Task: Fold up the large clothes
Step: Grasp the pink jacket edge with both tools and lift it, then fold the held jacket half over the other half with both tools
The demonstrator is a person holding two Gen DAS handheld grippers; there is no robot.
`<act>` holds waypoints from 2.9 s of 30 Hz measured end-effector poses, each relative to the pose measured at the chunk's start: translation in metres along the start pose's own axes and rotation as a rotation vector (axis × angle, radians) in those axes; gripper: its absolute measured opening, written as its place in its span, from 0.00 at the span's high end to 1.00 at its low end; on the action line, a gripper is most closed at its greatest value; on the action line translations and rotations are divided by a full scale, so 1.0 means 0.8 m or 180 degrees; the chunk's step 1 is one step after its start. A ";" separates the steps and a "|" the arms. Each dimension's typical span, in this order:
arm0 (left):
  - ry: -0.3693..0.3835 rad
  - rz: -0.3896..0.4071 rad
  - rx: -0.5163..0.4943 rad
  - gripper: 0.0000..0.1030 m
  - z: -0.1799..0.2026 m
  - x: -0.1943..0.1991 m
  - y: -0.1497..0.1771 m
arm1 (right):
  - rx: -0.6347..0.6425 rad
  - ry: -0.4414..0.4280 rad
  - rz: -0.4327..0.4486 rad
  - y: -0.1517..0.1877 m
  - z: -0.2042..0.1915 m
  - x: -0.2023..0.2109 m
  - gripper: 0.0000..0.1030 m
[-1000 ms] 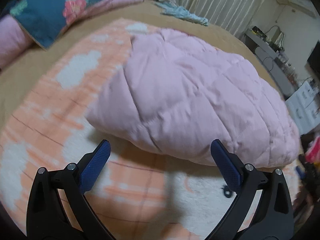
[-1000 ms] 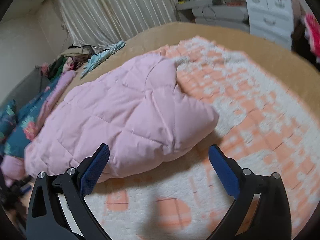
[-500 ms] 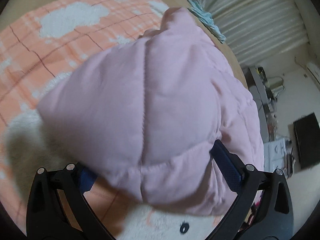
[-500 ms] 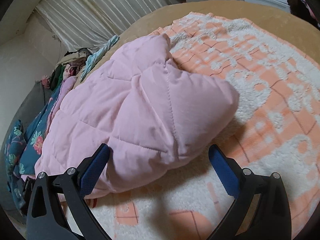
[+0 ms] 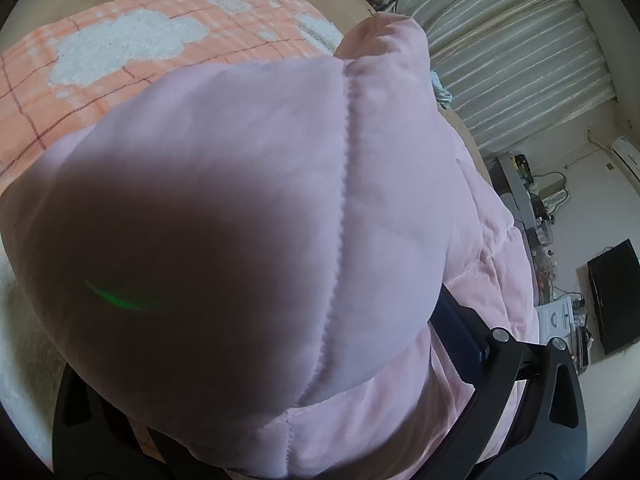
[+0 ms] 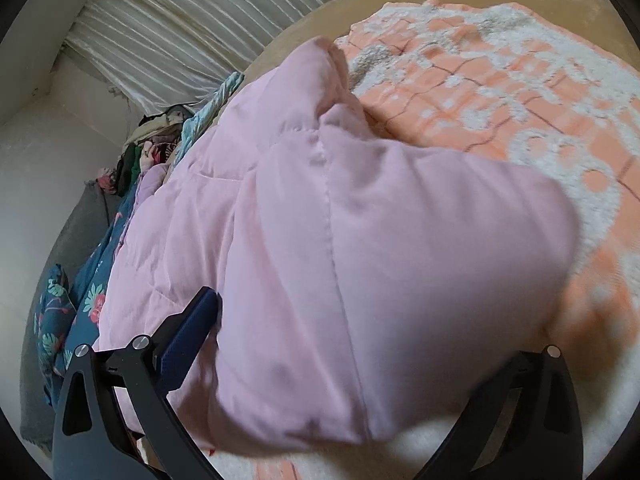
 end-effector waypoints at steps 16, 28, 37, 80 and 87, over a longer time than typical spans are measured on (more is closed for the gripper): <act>-0.0137 0.0443 -0.1066 0.69 0.064 0.038 0.005 | 0.1106 0.0034 0.0317 -0.025 -0.068 0.033 0.68; -0.0106 0.0619 -0.1553 0.73 0.088 0.105 0.008 | 0.1838 0.0091 0.0783 -0.020 -0.136 0.104 0.74; -0.0088 0.0586 -0.1715 0.73 0.072 0.152 0.025 | 0.2037 0.0142 0.0841 0.025 -0.145 0.157 0.74; -0.0169 0.0343 -0.1914 0.72 -0.011 0.210 0.049 | 0.1658 0.0337 0.0564 0.123 -0.113 0.236 0.73; -0.0225 0.0303 -0.1890 0.70 -0.028 0.204 0.047 | 0.1588 0.0384 0.0483 0.133 -0.109 0.234 0.72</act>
Point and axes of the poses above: each gripper's, at about its wrist camera, not at the fingertips, and x roughly against the way its jaws point, z to its right, y to its underside, the point moved 9 cm from there along -x, roughly the way its jaws point, and after that the axes turned 12 degrees about x, right-handed, at the moved point
